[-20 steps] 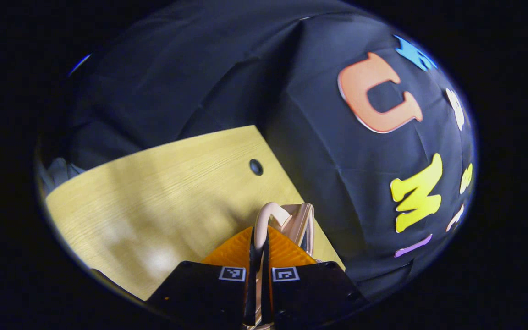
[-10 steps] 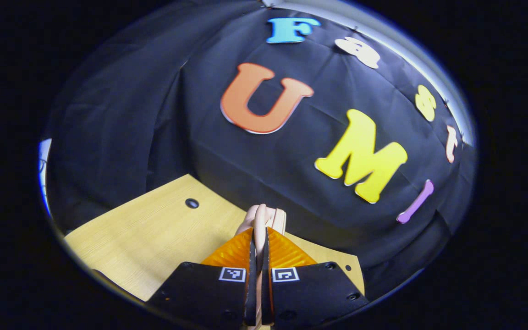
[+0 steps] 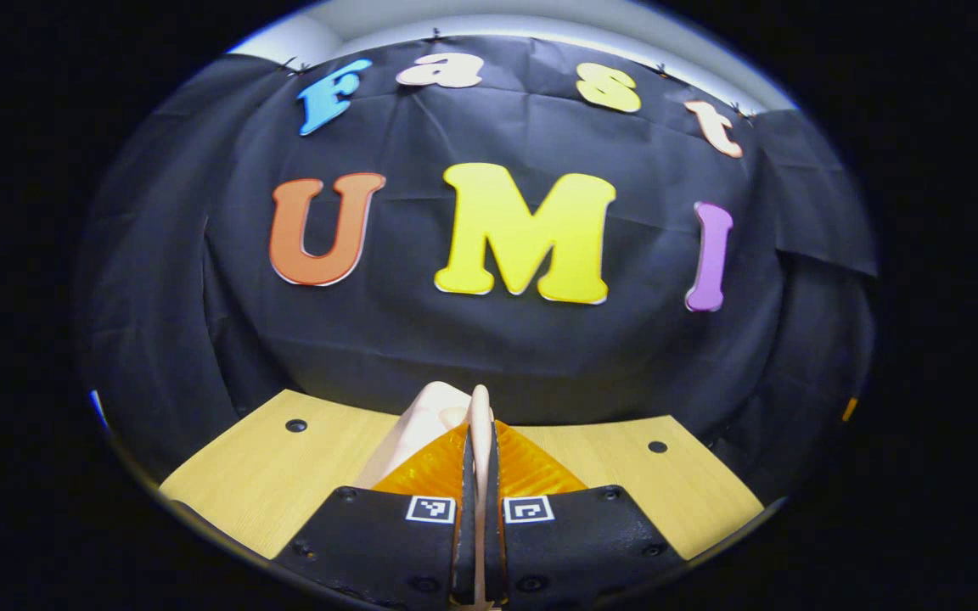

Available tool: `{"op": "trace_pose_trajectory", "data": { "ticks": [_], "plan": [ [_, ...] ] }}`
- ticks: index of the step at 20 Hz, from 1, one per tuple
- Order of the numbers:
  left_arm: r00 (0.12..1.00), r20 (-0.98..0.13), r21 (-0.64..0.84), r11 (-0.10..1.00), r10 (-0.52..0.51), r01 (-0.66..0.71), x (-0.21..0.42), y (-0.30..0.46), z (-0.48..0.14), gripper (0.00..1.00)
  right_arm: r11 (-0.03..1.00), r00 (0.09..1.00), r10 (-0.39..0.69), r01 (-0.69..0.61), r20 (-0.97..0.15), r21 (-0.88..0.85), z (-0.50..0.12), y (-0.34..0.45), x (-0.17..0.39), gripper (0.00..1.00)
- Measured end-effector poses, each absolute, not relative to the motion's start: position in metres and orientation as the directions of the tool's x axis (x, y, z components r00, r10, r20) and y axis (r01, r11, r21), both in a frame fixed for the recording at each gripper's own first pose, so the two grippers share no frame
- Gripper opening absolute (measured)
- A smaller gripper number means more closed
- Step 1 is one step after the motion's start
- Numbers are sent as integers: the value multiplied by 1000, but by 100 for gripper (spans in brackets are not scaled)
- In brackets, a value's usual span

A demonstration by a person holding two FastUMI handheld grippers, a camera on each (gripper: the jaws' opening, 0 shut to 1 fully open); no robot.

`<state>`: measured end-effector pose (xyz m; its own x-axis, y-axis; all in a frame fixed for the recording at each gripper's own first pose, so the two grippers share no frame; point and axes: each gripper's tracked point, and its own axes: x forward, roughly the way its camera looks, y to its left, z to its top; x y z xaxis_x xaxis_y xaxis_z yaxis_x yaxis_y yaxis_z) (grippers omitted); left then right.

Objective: First open the suitcase, pack the skin care products into it, and then close the suitcase.

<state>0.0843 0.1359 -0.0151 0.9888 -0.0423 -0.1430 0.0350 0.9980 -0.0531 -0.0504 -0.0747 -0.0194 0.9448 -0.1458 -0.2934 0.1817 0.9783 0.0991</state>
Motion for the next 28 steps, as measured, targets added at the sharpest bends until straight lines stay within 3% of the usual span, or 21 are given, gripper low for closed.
{"op": "trace_pose_trajectory", "data": {
  "ticks": [10,18,22,24,28],
  "plan": [
    [945,-279,52,979,-173,195,86,18,-118,7,978,911,-185,207,-368,19,-39,-99,-72,78],
    [923,-350,53,980,-160,190,97,-19,-180,7,980,892,-173,197,-417,13,-55,-112,-73,78],
    [924,-363,123,976,-123,179,100,-29,-203,7,979,886,-174,202,-429,21,-59,-123,-75,78],
    [926,-361,170,968,-111,183,101,-34,-210,9,979,885,-176,205,-431,21,-60,-129,-75,78],
    [896,-420,241,935,-143,262,92,-59,-238,25,978,880,-170,205,-443,32,-65,-136,-76,78]
  ]
}}
